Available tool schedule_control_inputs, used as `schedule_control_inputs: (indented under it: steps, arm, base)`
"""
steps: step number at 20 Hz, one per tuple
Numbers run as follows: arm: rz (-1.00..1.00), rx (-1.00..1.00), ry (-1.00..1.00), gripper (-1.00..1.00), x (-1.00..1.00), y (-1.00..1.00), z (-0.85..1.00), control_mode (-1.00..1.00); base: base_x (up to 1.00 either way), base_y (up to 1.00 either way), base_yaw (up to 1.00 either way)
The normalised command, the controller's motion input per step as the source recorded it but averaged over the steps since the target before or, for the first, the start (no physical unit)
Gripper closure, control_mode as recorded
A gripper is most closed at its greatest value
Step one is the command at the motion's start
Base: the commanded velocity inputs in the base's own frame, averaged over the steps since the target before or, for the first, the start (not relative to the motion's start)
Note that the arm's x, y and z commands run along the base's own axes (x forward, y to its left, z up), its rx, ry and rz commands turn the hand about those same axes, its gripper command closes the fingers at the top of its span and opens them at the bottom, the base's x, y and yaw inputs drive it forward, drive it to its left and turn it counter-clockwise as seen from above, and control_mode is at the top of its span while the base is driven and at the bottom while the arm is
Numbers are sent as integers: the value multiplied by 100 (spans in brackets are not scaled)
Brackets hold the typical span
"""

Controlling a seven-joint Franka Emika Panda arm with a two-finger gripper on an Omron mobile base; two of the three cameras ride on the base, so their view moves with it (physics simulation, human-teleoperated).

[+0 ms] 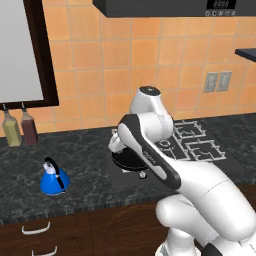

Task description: Pick the kettle from the counter and place it on a stove burner. Then turn the burner on.

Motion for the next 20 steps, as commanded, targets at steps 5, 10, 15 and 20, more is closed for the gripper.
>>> schedule_control_inputs:
  steps: [5, 10, 15, 20]
  arm:
    - [19, 0, 2, -100, -19, 87, -28, -100]
    - [12, 0, 5, -100, -3, 77, -23, -100]
    - [5, 1, 0, -100, 0, 74, -17, -100]
    - [3, 2, 0, -100, 0, 68, -15, -100]
  base:
    - [0, 0, 0]
    - [0, 0, 0]
    - [0, 0, 0]
    - [0, 0, 0]
